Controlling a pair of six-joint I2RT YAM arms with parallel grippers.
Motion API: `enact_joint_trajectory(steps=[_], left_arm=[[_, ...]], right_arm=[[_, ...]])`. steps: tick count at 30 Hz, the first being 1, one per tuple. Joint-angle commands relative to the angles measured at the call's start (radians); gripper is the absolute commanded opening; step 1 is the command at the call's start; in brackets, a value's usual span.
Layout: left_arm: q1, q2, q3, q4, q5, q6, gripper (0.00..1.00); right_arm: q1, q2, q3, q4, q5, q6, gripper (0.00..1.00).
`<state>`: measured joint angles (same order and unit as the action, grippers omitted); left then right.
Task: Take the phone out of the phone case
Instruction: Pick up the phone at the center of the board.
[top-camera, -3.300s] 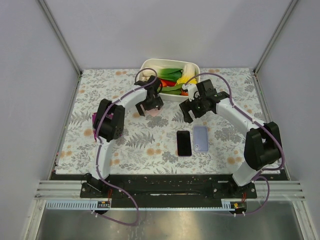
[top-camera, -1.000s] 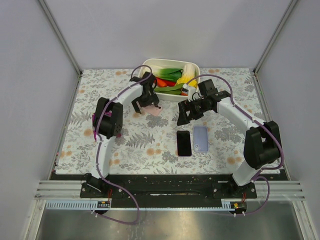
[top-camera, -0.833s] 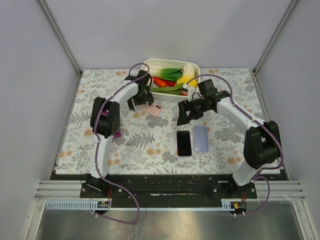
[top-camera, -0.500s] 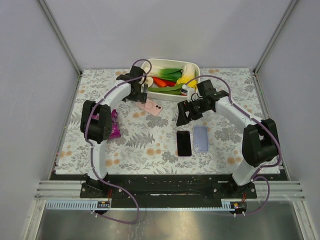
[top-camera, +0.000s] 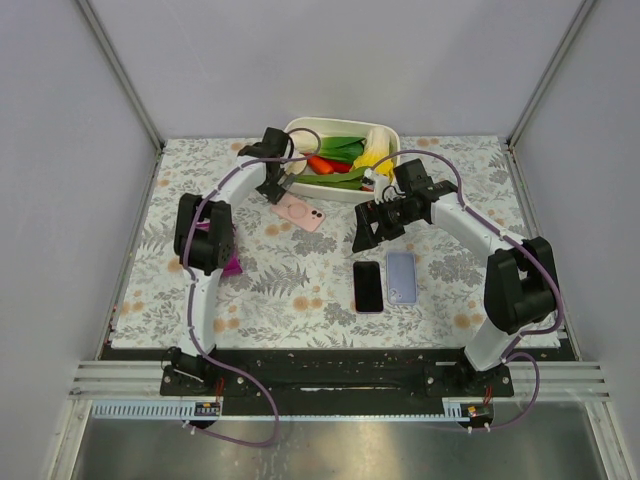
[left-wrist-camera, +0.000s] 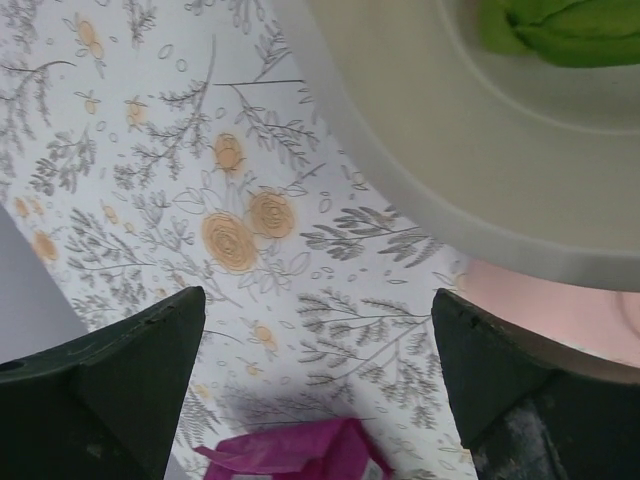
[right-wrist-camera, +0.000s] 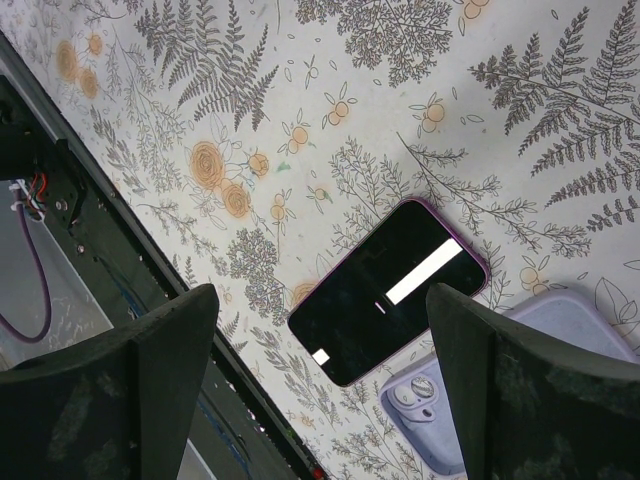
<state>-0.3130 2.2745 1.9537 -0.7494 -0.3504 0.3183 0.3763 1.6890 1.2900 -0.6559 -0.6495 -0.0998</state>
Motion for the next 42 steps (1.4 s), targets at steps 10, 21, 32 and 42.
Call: enact_joint_trajectory(steps=[10, 21, 32, 42], left_arm=[[0.005, 0.06, 0.045, 0.027, 0.011, 0.212, 0.99], [-0.043, 0.002, -0.053, 0.056, 0.154, 0.26, 0.99], [-0.123, -0.177, -0.289, 0.107, 0.346, 0.239, 0.99], [-0.172, -0.325, -0.409, 0.084, 0.586, 0.108, 0.99]], right_arm=[[-0.005, -0.022, 0.029, -0.008, -0.033, -0.002, 0.95], [-0.007, -0.008, 0.058, -0.004, 0.154, -0.009, 0.96], [-0.019, 0.3, 0.369, -0.049, 0.254, 0.133, 0.96], [-0.024, 0.495, 0.578, -0.116, 0.203, 0.215, 0.96]])
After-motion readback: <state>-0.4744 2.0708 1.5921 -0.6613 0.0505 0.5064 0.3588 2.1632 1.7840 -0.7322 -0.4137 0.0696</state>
